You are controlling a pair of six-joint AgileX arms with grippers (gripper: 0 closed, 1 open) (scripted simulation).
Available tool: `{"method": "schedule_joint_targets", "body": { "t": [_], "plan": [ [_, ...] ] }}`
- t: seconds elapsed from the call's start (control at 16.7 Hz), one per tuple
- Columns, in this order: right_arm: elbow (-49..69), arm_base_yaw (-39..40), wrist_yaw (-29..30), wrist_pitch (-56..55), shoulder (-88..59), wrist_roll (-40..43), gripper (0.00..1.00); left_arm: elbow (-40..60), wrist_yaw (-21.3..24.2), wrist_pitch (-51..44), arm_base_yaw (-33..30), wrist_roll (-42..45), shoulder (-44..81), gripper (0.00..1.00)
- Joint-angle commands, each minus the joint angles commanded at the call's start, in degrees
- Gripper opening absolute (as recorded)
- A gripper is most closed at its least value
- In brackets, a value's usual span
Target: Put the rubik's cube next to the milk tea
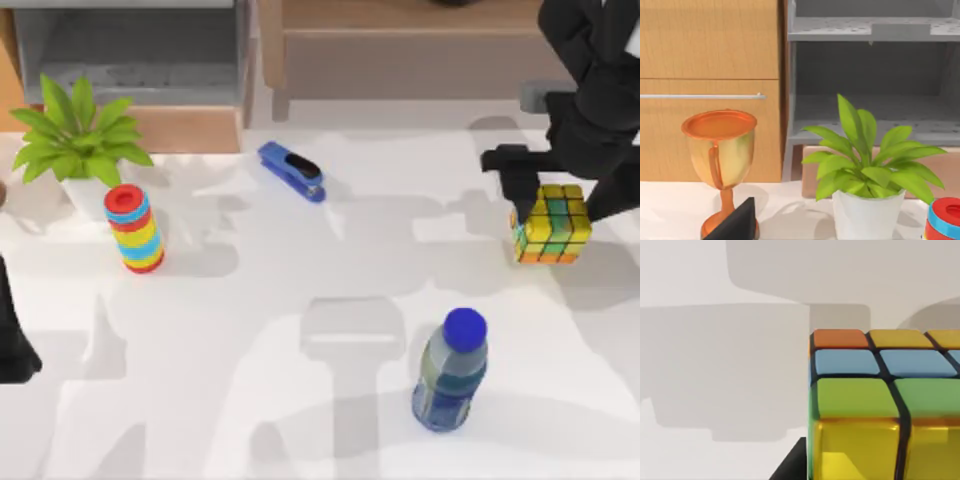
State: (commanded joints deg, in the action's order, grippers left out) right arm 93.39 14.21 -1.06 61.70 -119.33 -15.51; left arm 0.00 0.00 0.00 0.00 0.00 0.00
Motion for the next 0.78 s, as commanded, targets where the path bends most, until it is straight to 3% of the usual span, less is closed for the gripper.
{"method": "schedule_joint_targets", "body": {
  "t": [0.36, 0.78],
  "plan": [
    [-1.05, -0.13, 0.15, -0.08, -1.36, 0.3, 0.0, 0.0, 0.0, 0.0, 0.0, 0.0, 0.0, 1.0],
    [-1.05, -0.13, 0.15, -0.08, -1.36, 0.3, 0.53, 0.0, 0.0, 0.0, 0.0, 0.0, 0.0, 1.0]
  ]
}}
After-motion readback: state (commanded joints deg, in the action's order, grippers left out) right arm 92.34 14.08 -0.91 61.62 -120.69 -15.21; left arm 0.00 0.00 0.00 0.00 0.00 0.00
